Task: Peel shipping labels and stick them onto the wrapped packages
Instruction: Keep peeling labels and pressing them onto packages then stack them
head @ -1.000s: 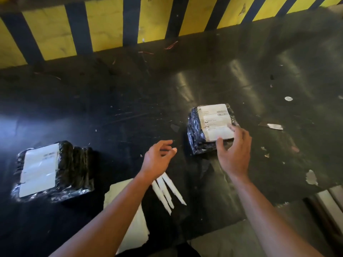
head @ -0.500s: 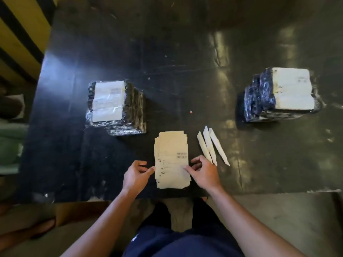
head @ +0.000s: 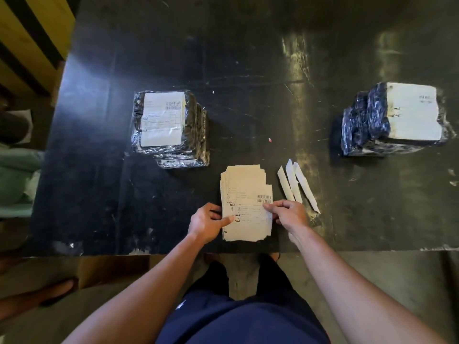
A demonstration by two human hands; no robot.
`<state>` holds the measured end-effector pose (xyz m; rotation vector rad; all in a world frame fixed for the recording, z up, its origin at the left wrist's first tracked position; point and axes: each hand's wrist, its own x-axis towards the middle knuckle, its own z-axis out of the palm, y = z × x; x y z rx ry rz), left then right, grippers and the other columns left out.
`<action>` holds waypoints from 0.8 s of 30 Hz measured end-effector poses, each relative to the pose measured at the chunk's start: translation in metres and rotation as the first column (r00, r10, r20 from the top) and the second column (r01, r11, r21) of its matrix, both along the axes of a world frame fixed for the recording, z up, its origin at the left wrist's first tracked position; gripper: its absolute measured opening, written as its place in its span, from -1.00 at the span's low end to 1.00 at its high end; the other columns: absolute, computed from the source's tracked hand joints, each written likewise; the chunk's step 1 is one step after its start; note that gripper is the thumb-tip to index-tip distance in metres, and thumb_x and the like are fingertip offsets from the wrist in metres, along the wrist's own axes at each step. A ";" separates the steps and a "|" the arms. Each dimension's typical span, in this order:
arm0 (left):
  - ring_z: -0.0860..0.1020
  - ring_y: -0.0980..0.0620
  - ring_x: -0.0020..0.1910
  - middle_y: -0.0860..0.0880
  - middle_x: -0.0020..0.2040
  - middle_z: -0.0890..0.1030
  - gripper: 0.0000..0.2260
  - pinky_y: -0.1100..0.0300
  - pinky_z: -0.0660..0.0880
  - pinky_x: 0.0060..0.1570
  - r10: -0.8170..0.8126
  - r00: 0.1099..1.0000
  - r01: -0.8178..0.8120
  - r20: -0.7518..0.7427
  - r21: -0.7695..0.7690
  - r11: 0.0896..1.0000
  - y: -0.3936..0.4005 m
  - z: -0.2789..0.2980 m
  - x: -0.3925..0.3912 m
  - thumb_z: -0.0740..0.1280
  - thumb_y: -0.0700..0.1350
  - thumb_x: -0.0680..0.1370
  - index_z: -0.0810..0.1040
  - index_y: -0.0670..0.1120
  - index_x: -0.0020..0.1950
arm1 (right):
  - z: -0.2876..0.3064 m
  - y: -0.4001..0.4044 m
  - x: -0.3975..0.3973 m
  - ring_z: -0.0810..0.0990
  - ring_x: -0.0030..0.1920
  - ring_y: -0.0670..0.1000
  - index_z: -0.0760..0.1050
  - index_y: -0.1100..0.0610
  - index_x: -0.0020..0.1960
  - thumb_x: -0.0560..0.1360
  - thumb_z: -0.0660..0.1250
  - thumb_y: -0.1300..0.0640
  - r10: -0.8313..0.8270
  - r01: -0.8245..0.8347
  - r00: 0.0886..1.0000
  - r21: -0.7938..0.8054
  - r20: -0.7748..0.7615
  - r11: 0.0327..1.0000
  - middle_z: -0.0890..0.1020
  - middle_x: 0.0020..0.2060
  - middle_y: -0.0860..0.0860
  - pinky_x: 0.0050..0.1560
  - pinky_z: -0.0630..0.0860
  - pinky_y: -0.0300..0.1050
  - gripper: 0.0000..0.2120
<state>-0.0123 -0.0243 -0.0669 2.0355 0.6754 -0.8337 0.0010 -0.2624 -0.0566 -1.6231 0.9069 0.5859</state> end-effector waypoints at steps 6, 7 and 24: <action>0.64 0.08 0.07 0.02 0.19 0.60 -0.47 0.08 0.64 0.07 0.053 0.991 -0.060 0.123 0.055 0.997 -0.005 0.019 -0.005 0.60 0.11 0.48 0.49 0.01 0.35 | 0.029 -0.019 -0.002 0.70 0.02 0.12 0.70 0.18 -0.10 0.52 0.54 0.14 -0.019 0.013 0.994 0.053 0.110 0.999 0.76 -0.04 0.04 0.05 0.66 0.04 -0.90; 0.63 0.09 0.06 0.02 0.20 0.60 -0.51 0.11 0.64 0.06 0.082 0.980 -0.091 0.180 0.042 0.995 -0.006 0.028 -0.004 0.58 0.12 0.50 0.52 0.02 0.34 | 0.038 -0.023 -0.001 0.69 0.08 0.16 0.70 0.17 -0.11 0.52 0.55 0.14 -0.011 0.000 0.989 0.077 0.147 0.997 0.77 -0.03 0.04 0.15 0.64 0.13 -0.89; 0.69 -0.02 0.22 -0.02 0.18 0.76 -0.62 -0.13 0.53 0.29 0.255 0.914 -0.016 0.315 -0.601 0.799 -0.026 0.219 0.031 0.43 0.05 0.50 0.66 -0.05 0.28 | 0.227 -0.014 0.021 0.62 -0.14 0.13 0.64 0.30 -0.02 0.52 0.43 0.05 0.042 -0.279 0.744 0.252 0.667 0.927 0.69 -0.14 0.30 -0.09 0.58 -0.14 -0.72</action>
